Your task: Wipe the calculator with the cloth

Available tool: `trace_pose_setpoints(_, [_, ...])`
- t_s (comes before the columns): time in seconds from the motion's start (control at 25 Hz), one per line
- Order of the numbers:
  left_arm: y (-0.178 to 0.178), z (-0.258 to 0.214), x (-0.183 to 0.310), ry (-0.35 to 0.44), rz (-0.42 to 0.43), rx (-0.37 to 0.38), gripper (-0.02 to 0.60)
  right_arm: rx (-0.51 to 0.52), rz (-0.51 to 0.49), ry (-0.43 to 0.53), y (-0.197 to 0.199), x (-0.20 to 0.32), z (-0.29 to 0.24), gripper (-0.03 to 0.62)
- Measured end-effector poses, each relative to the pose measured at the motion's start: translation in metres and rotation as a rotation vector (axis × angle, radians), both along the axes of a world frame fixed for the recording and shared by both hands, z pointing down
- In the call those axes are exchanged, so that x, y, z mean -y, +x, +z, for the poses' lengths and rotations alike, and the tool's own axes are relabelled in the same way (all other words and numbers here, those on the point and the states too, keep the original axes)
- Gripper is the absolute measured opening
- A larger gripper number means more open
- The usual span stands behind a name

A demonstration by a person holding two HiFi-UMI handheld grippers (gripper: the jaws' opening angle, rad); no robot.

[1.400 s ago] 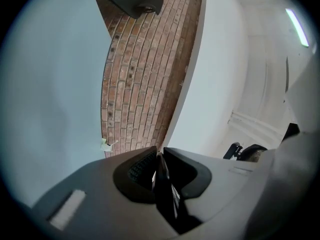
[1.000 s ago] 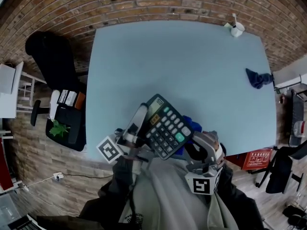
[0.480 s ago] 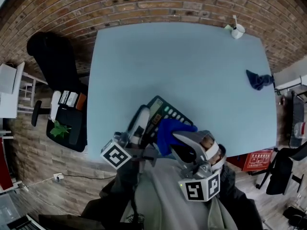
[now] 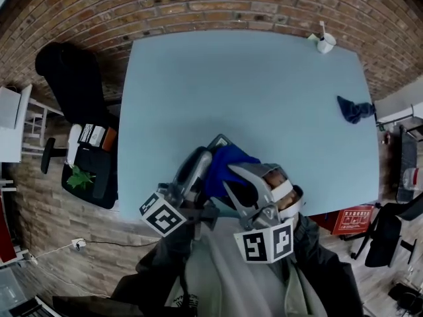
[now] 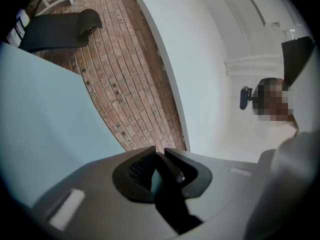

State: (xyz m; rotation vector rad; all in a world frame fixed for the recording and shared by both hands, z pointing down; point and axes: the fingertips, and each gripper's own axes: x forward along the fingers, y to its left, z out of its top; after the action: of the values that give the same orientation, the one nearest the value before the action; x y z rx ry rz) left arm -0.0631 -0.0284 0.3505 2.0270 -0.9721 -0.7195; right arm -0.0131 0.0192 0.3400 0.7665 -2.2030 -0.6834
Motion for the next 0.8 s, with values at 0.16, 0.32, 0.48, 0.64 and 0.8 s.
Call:
trace_pose_setpoints(0.16, [0.008,0.001,-0.004,0.002,0.022,0.002,0.052,0.008,0.100,-0.008,0.026,0.031,0.003,0.095])
trace_pose_setpoints(0.32, [0.010,0.003,-0.004,-0.004,0.023,-0.006,0.052,0.015,0.046,-0.015,0.013,0.023,-0.002,0.095])
trace_pose_setpoints(0.48, [0.000,0.014,-0.002,-0.056,-0.020,-0.045,0.049,-0.008,-0.073,-0.029,-0.009,-0.014,-0.001,0.095])
trace_pose_setpoints(0.64, [-0.017,0.012,0.002,-0.058,-0.076,-0.059,0.049,0.004,-0.064,-0.121,0.011,-0.033,0.005,0.095])
trace_pose_setpoints(0.8, [-0.024,0.007,0.005,-0.035,-0.096,-0.047,0.051,0.011,-0.020,-0.190,0.032,-0.044,0.015,0.095])
